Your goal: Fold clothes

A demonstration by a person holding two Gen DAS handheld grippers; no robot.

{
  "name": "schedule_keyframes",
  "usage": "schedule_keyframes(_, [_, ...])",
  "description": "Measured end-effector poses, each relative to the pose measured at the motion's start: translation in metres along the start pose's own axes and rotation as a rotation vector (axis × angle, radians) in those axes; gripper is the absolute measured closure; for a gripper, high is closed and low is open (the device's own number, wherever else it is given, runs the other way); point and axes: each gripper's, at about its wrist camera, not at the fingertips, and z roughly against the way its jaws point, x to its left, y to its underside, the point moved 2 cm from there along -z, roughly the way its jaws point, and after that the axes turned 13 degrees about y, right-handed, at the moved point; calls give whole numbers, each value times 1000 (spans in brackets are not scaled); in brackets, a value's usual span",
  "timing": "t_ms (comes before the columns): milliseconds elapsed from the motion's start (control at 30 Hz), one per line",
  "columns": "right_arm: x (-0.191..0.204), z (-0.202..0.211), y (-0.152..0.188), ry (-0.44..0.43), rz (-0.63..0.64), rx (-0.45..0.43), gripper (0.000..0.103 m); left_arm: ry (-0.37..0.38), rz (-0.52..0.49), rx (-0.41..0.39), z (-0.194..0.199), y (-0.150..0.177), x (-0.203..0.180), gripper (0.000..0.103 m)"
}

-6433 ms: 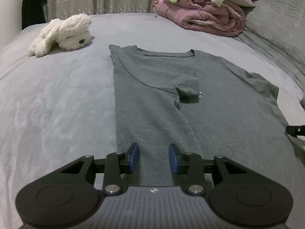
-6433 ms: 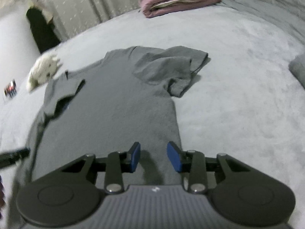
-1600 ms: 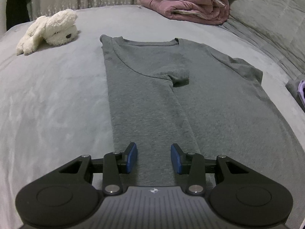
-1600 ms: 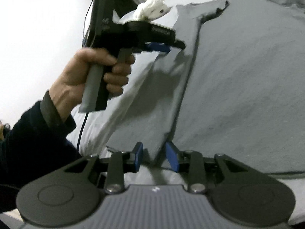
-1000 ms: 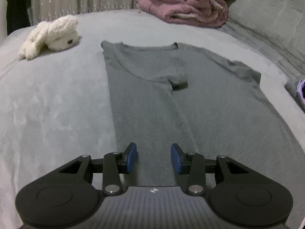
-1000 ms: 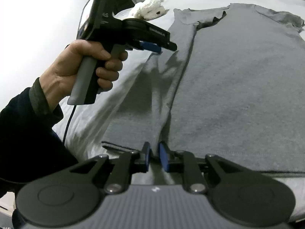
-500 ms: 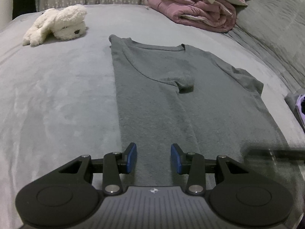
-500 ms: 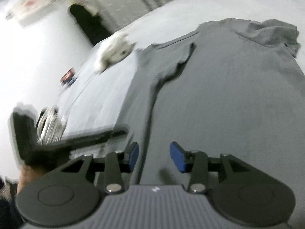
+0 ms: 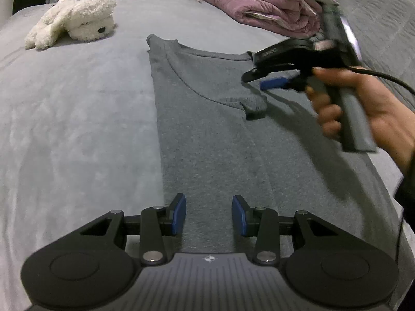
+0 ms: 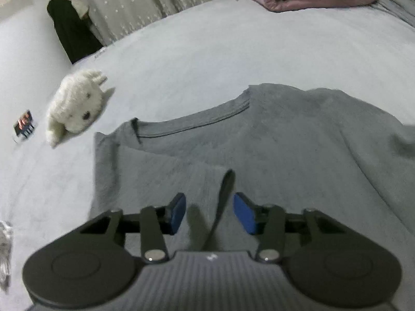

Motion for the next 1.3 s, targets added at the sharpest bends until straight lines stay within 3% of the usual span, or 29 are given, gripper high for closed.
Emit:
schedule_keyframes(100, [17,2,-6,39,92,-57,95,1,-12,2,-1,0,0,64])
schedule_keyframes(267, [20,24,-22,54,91,-198,96,14,-38,13,2,3,-1,64])
schedule_keyframes(433, [31,9,-24,123,159,-198,98,16,-60,31,4,4,0,64])
schedule_keyframes(533, [35,1,-20,102,154,-169,97,26,-56,36,6,2,2,64])
schedule_keyframes(567, [32,3,-18,69,122,-155,94,29,-50,37,8,1,4,64])
schedule_keyframes(600, [27,7,-16,51,86,-148,75,31,-44,37,9,1,5,64])
schedule_keyframes(667, [15,18,-9,34,44,-165,48,33,-37,35,12,-1,7,64])
schedule_keyframes(733, [9,24,2,-9,49,-147,51,32,-36,32,15,-1,8,64])
schedule_keyframes(767, [8,25,8,-32,56,-125,58,31,-35,31,16,-2,9,64])
schedule_keyframes(800, [9,24,13,-42,68,-104,75,30,-33,31,16,-2,9,64])
schedule_keyframes(867, [14,21,20,-41,98,-76,98,26,-35,36,15,-1,7,64])
schedule_keyframes(1000, [31,28,12,67,196,-164,99,23,-58,54,14,1,5,64])
schedule_keyframes(1133, [40,41,-4,83,216,-247,99,25,-81,75,14,4,5,64])
schedule_keyframes(1167, [43,38,-6,108,229,-252,99,28,-88,79,15,4,5,64])
schedule_keyframes(1300, [29,26,-4,66,120,-173,96,25,-90,80,19,4,9,64])
